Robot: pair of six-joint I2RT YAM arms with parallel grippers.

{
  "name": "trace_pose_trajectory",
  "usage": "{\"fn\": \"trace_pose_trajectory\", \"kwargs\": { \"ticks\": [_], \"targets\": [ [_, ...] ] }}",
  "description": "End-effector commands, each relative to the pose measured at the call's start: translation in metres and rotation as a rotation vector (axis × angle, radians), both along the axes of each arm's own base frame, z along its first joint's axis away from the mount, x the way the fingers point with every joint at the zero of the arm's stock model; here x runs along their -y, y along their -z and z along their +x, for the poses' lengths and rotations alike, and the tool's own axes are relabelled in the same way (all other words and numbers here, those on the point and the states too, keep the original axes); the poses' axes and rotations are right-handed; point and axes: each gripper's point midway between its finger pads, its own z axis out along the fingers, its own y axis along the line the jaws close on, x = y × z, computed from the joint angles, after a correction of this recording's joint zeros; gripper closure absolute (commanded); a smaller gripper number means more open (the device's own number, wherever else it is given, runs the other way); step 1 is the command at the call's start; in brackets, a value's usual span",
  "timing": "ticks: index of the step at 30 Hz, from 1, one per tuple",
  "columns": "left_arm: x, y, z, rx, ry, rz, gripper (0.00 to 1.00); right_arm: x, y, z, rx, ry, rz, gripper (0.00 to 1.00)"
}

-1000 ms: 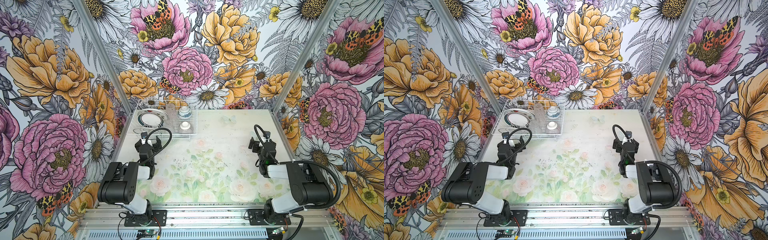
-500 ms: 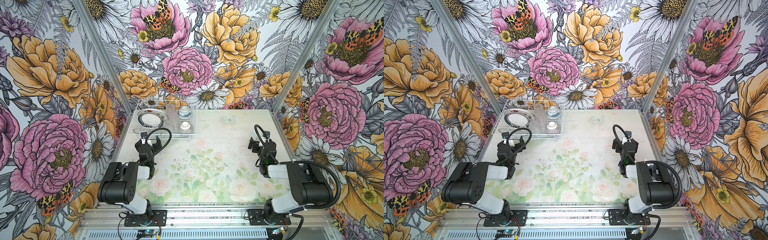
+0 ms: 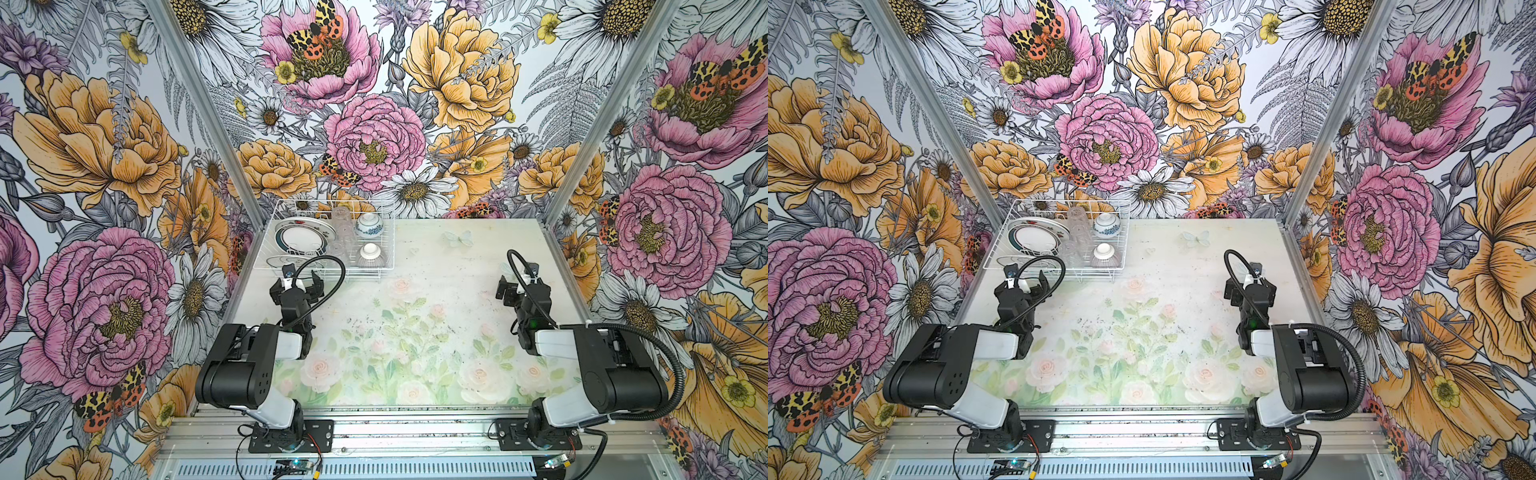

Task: Unload the mixed dishes from the dish rack

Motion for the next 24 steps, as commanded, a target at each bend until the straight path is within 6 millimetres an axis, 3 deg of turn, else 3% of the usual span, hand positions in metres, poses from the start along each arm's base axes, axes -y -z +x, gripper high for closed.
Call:
{"fn": "trace_pose_trajectory", "kwargs": {
  "ticks": [1,10,13,16,21,24],
  "targets": [
    [-0.003,-0.004,-0.005,0.016,-0.021,0.010,0.01,-0.002,-0.019,0.007,0.027,0.011,-0.025,0.00],
    [0.001,-0.010,-0.009,0.038,0.004,0.014,0.01,-0.009,-0.026,0.010,-0.004,0.016,-0.080,0.01],
    [-0.013,-0.029,-0.015,0.025,-0.107,0.003,0.01,-0.016,-0.031,0.010,-0.012,-0.004,-0.102,0.01],
    [-0.017,-0.032,-0.018,-0.019,-0.110,-0.032,0.01,-0.018,-0.037,0.007,-0.003,0.014,-0.128,0.00],
    [-0.015,-0.048,-0.035,0.040,-0.161,-0.050,0.01,-0.027,-0.063,0.000,0.045,0.040,-0.167,0.01],
    [-0.009,-0.057,-0.038,0.034,-0.138,-0.110,0.01,-0.049,-0.083,-0.003,0.098,-0.044,-0.103,0.01]
  ]
}}
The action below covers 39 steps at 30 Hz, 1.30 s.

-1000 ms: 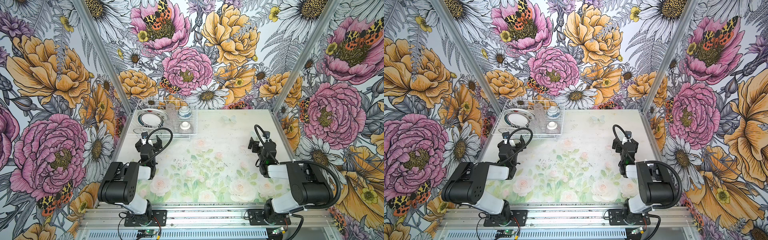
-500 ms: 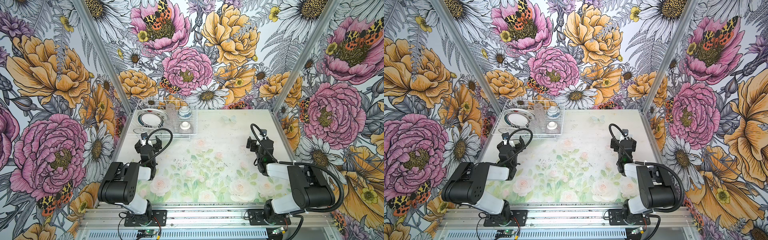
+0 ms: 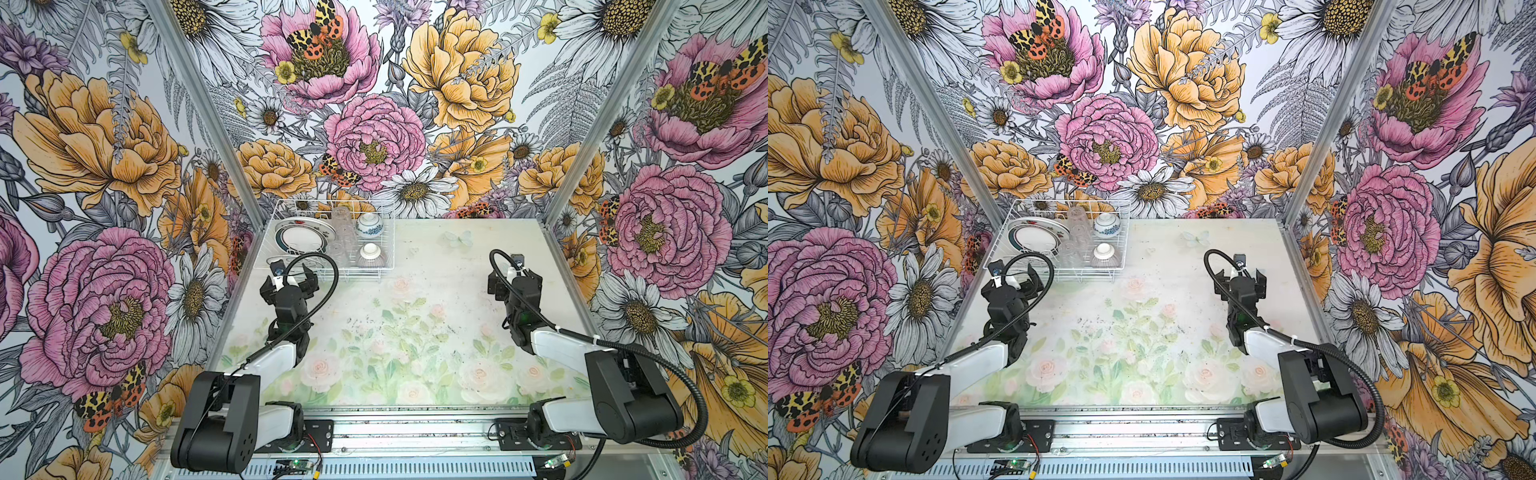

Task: Unload the mixed dishes from the dish rack
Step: 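Raise both arms and move the grippers forward toward the dish rack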

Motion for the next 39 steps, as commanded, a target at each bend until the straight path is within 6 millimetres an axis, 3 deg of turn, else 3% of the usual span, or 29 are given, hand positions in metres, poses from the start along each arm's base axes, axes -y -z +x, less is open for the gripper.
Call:
{"fn": "trace_pose_trajectory", "kwargs": {
  "ticks": [1,4,8,14,18,22,30,35,39],
  "targets": [
    [0.000,0.003,-0.009,-0.051,-0.024,-0.056,0.01,-0.017,-0.039,-0.001,0.080,-0.053,0.050,0.00],
    [0.003,-0.001,-0.015,-0.079,-0.053,-0.060,0.01,-0.034,-0.054,-0.002,0.069,-0.117,0.131,0.01],
    [0.014,-0.003,-0.023,-0.099,-0.039,-0.078,0.01,-0.070,-0.056,0.000,-0.039,-0.237,0.228,0.03],
    [0.030,-0.003,-0.031,-0.149,-0.005,-0.107,0.01,-0.138,-0.051,0.004,-0.200,-0.382,0.315,0.05],
    [0.043,0.000,-0.027,-0.192,0.039,-0.144,0.01,-0.190,-0.047,0.006,-0.262,-0.491,0.391,0.06],
    [0.070,-0.007,-0.012,-0.232,0.146,-0.198,0.02,-0.222,-0.041,0.011,-0.308,-0.553,0.456,0.07],
    [0.169,-0.029,0.029,-0.290,0.414,-0.203,0.01,-0.215,-0.046,0.004,-0.289,-0.533,0.484,0.06],
    [0.229,-0.013,0.064,-0.393,0.530,-0.214,0.01,-0.178,-0.051,-0.016,-0.226,-0.425,0.462,0.05],
    [0.264,0.002,0.083,-0.441,0.575,-0.214,0.01,-0.147,-0.049,-0.033,-0.175,-0.340,0.446,0.01]
  ]
}}
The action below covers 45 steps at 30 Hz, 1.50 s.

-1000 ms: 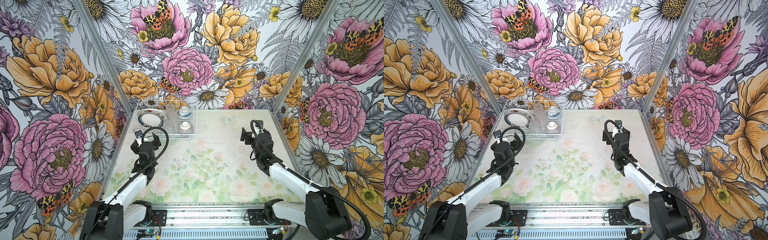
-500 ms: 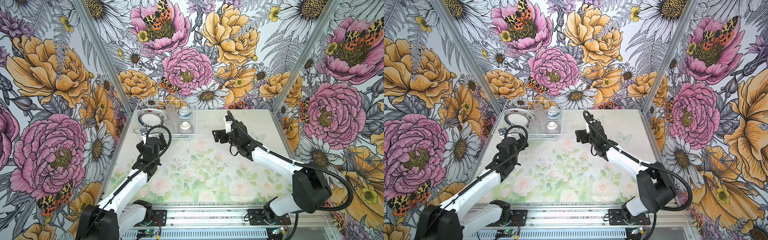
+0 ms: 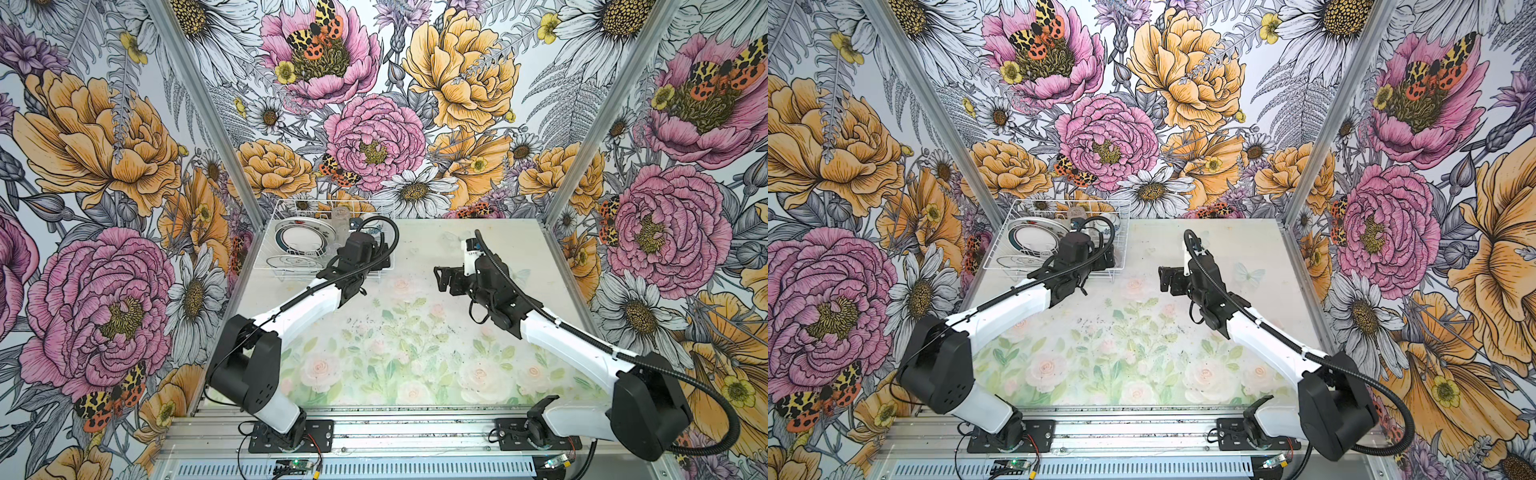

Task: Unload the mixed dishes from the dish rack
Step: 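Raise both arms and move the grippers forward toward the dish rack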

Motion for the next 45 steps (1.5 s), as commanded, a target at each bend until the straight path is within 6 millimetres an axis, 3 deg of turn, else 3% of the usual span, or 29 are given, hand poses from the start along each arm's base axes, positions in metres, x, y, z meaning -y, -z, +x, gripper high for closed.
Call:
{"fn": "trace_pose_trajectory", "kwargs": {
  "ticks": [1,5,6,7,18,22,27,31,40,45],
  "targets": [
    [0.028,0.014,0.005,-0.066,0.069,-0.023,0.01,0.031,-0.001,-0.006,0.037,0.116,-0.014,0.01],
    [0.055,0.027,0.016,-0.107,0.126,-0.034,0.04,0.045,0.002,-0.022,0.051,0.138,-0.004,0.00],
    [0.061,0.045,0.020,-0.142,0.134,-0.019,0.07,0.049,0.002,-0.026,0.056,0.146,0.003,0.00],
    [0.064,0.050,0.022,-0.153,0.138,-0.019,0.09,0.052,0.003,-0.029,0.058,0.156,0.010,0.00],
    [0.085,0.084,0.036,-0.219,0.161,-0.032,0.40,0.073,0.008,-0.048,0.077,0.220,0.041,0.01],
    [0.090,0.095,0.034,-0.246,0.161,-0.004,0.47,0.076,0.016,-0.049,0.058,0.237,0.039,0.01],
    [0.100,0.100,0.026,-0.250,0.162,0.038,0.55,0.080,0.018,-0.049,0.056,0.251,0.035,0.00],
    [0.119,0.099,0.014,-0.255,0.198,0.023,0.58,0.083,0.018,-0.047,0.056,0.261,0.034,0.01],
    [0.183,0.097,-0.021,-0.293,0.328,-0.063,0.61,0.102,0.031,-0.046,0.000,0.326,0.117,0.00],
    [0.218,0.082,-0.041,-0.283,0.413,-0.124,0.61,0.114,0.036,-0.048,-0.018,0.362,0.148,0.01]
  ]
}}
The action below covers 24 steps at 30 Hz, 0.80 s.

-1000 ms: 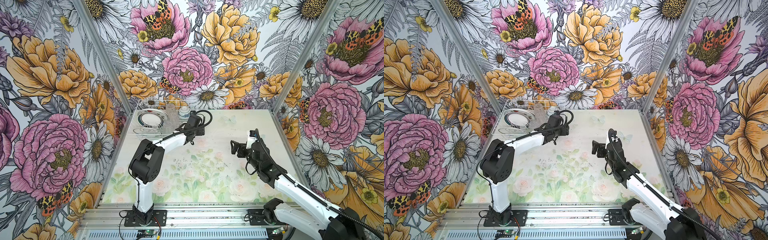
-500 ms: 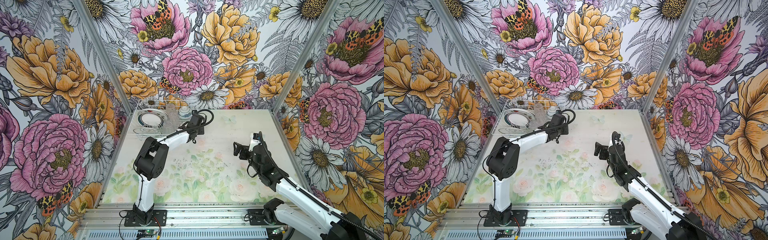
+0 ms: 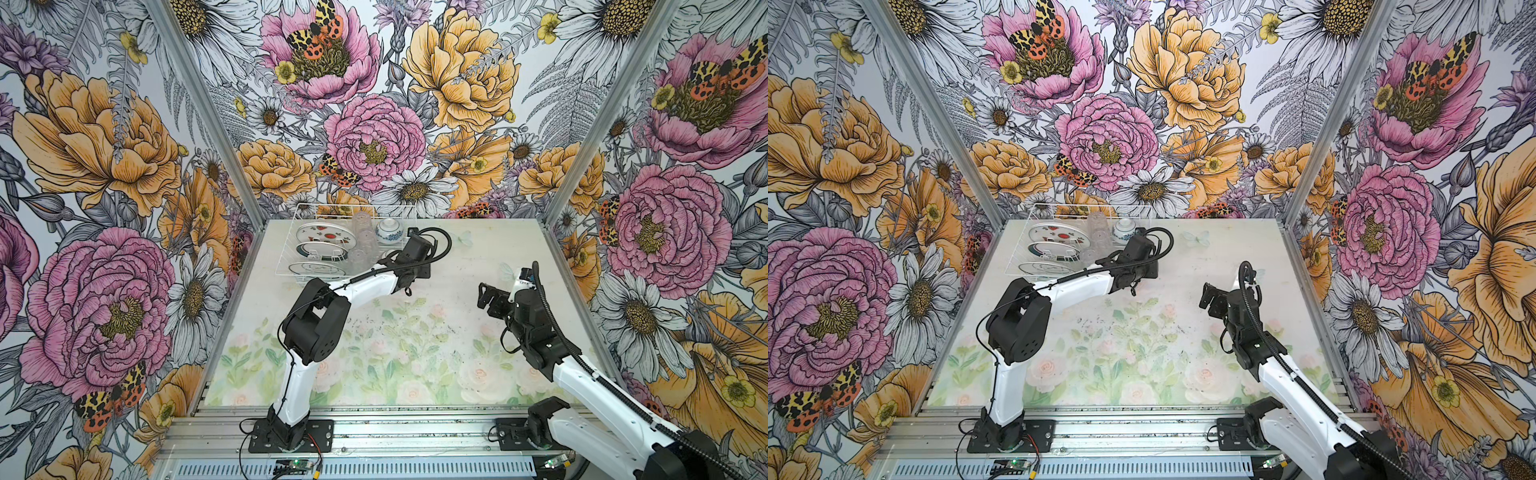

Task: Unload the mixed dishes from the dish rack

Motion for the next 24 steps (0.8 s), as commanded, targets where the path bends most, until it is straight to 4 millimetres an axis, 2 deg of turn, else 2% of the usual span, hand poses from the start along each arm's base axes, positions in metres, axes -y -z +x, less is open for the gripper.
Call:
{"fn": "trace_pose_trajectory", "kwargs": {
  "ticks": [1,7,10,11,13,14,17,19,21,24],
  "targets": [
    [0.064,-0.004,-0.043,-0.085,0.189,-0.137,0.61,0.004,-0.002,-0.003,0.008,0.015,0.053,0.00],
    [0.090,-0.033,-0.050,-0.082,0.279,-0.240,0.59,0.010,0.006,-0.001,-0.020,0.032,0.071,0.01],
    [0.090,-0.048,-0.048,-0.060,0.293,-0.258,0.53,0.008,0.009,0.003,-0.040,0.018,0.084,0.00],
    [0.087,-0.054,-0.047,-0.047,0.293,-0.260,0.49,0.007,0.010,0.004,-0.047,0.012,0.087,0.01],
    [0.078,-0.068,-0.044,-0.017,0.282,-0.266,0.35,0.003,0.012,0.007,-0.064,-0.007,0.088,0.01],
    [0.072,-0.076,-0.042,0.002,0.277,-0.271,0.25,0.001,0.012,0.010,-0.070,-0.017,0.085,0.01],
    [0.053,-0.102,-0.042,0.049,0.286,-0.325,0.07,-0.011,0.012,0.018,-0.092,-0.078,0.088,0.01],
    [0.035,-0.119,-0.039,0.073,0.266,-0.363,0.02,-0.023,0.008,0.026,-0.103,-0.140,0.098,0.01],
    [0.011,-0.143,-0.039,0.119,0.229,-0.383,0.01,-0.036,0.006,0.035,-0.120,-0.194,0.109,0.02],
    [-0.026,-0.161,-0.038,0.170,0.174,-0.364,0.01,-0.052,0.003,0.053,-0.140,-0.258,0.129,0.04]
  ]
}}
